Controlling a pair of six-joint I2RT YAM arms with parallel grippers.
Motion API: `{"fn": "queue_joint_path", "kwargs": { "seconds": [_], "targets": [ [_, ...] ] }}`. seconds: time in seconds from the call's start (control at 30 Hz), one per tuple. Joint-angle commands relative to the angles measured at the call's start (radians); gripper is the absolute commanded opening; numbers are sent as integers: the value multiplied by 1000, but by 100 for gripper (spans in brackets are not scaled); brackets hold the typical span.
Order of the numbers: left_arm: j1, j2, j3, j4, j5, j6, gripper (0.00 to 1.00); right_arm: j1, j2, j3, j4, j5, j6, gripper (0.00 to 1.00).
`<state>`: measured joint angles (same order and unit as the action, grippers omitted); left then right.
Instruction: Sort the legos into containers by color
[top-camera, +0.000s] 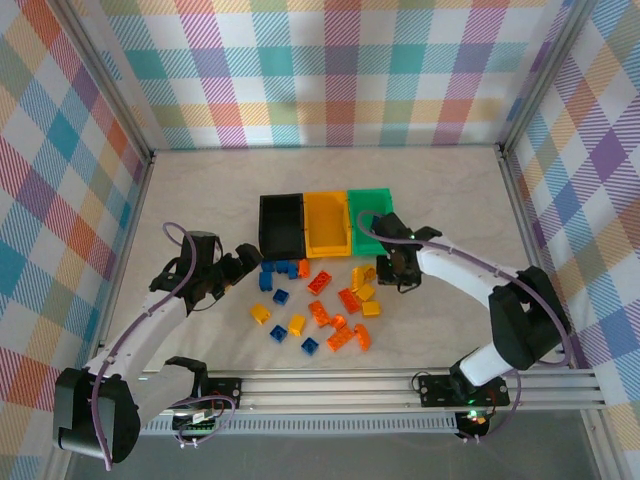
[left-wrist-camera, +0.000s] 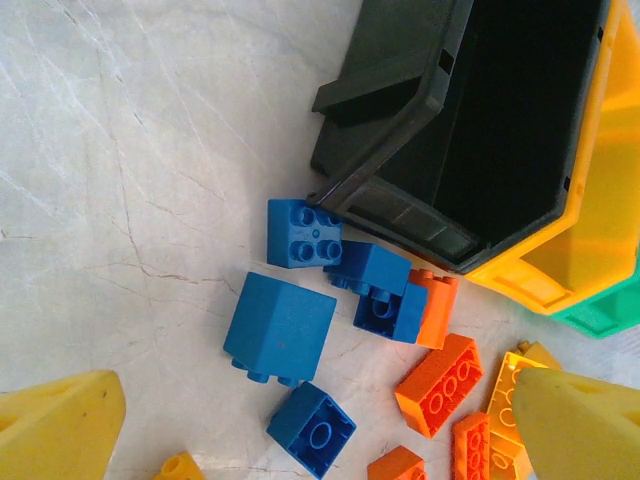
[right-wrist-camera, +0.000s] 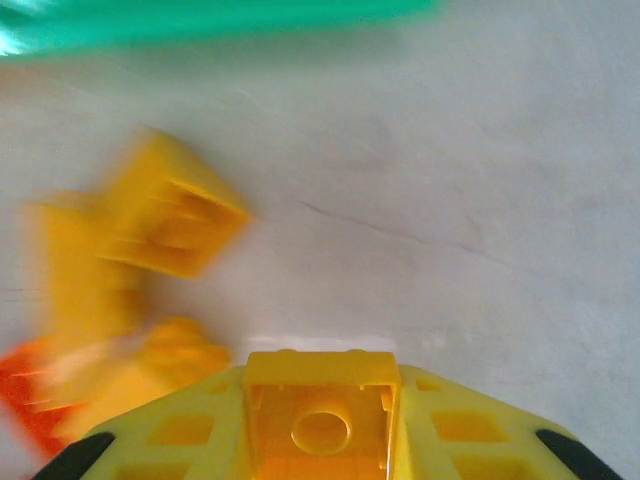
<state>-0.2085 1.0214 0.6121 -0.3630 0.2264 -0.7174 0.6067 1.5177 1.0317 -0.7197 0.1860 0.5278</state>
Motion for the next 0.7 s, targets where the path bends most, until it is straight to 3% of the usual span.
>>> {"fn": "queue_joint_path", "kwargs": {
  "seconds": [0.0, 0.2, 0.4, 0.57, 0.67],
  "targets": [
    [-13, -12, 15, -16, 4, 10, 99, 89, 38, 181, -5, -19, -87, 30],
    [-12, -29, -1, -31, 0, 0, 98, 205, 342, 612, 34, -119, -173, 31],
    [-12, -46, -10, -47, 7, 3, 98, 222, 693, 1075, -90, -146, -192, 31],
    [-11, -48, -15, -51, 13, 13, 97, 223, 879, 1306, -183, -102, -186, 33],
    [-11, -43, -19, -48, 19, 14, 96, 222, 939, 1385, -218, -87, -177, 40]
  ]
}}
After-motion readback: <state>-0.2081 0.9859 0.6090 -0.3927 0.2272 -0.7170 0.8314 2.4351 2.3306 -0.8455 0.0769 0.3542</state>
